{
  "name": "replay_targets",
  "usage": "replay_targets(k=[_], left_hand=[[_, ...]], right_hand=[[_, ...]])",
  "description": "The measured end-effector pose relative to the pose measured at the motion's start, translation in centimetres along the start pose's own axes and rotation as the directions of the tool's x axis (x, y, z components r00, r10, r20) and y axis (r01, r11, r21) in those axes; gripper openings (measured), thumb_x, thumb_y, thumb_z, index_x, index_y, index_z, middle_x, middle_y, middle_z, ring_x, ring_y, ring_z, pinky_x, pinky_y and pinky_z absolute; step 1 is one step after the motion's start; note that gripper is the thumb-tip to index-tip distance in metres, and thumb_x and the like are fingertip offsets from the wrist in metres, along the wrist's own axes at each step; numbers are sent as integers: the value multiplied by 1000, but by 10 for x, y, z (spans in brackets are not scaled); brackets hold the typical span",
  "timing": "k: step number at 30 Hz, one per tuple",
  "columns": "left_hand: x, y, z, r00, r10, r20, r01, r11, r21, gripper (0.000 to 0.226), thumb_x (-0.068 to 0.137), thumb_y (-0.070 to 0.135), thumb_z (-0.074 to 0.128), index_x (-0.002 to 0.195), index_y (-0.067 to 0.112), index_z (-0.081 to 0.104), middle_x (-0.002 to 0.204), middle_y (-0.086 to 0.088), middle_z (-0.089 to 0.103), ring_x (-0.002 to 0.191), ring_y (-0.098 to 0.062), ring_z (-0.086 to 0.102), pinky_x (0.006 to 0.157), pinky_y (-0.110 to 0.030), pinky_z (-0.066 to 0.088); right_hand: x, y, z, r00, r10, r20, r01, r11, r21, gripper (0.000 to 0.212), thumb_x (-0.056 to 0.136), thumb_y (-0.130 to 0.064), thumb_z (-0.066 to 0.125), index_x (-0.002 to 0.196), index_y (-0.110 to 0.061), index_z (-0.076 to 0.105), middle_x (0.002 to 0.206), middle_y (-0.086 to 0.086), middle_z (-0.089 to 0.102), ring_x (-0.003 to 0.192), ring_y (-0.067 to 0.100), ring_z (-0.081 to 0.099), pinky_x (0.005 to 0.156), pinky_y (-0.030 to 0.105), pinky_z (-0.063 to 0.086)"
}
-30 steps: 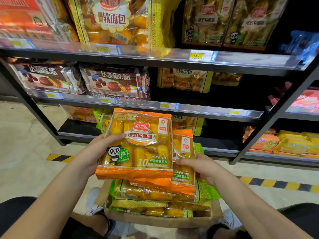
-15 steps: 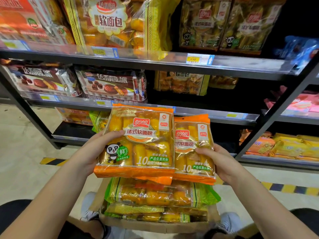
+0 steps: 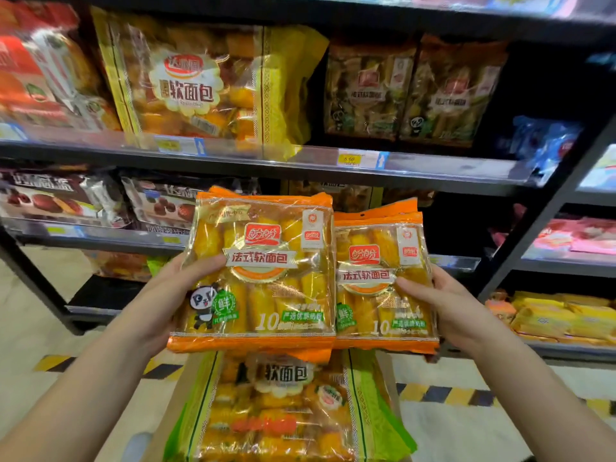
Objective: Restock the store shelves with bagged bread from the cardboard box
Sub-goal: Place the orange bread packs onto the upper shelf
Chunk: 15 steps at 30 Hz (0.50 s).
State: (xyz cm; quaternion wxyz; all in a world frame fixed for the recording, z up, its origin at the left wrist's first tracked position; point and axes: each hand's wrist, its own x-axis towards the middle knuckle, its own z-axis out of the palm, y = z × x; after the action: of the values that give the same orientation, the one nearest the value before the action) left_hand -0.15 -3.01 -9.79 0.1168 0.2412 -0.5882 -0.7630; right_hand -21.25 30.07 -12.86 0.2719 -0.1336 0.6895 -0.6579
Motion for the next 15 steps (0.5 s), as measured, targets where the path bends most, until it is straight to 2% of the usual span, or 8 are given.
replay_targets(k=[3,5,7,9,15], left_hand=[[16,6,8,999,34,30,-34,999,-1,65,70,38,88,129,18,68,119,-16,76,106,-39,75,97,-55,54],[27,11,14,998,54,35,-54,999,3,52,80,31,78,129,19,68,116,-15,77,103,-39,75,90,-52,59],[38,19,21,996,77,46,-78,997,4,49,81,29,72,129,20,66,113,-14,78,99,-37,77,79,-47,63],[49,26,28,993,105,58,-104,994,-19,50,80,27,75,129,21,66,113,-15,78,98,-38,77,75,-47,64],[73,50,46,973,213,88,-209,976,-53,54,72,29,85,123,26,70,115,-12,78,99,-35,77,79,-48,64]], right_hand=[[15,-10,-15,1000,-10,7,10,1000,9,57,86,-21,78,138,-23,56,126,9,72,113,34,70,102,60,50],[23,-11,-24,999,-31,9,31,999,20,58,87,-21,78,139,-24,55,129,9,70,116,36,69,103,61,48],[30,-12,-30,998,-61,4,61,997,38,57,88,-20,77,140,-25,54,132,10,69,118,37,67,105,61,47],[36,-18,-34,995,-92,-31,94,994,54,55,87,-18,75,138,-24,56,130,10,69,116,37,68,104,61,47],[42,-51,-45,974,-187,-129,198,977,81,56,79,-17,74,133,-24,60,124,9,73,110,35,71,99,60,51]])
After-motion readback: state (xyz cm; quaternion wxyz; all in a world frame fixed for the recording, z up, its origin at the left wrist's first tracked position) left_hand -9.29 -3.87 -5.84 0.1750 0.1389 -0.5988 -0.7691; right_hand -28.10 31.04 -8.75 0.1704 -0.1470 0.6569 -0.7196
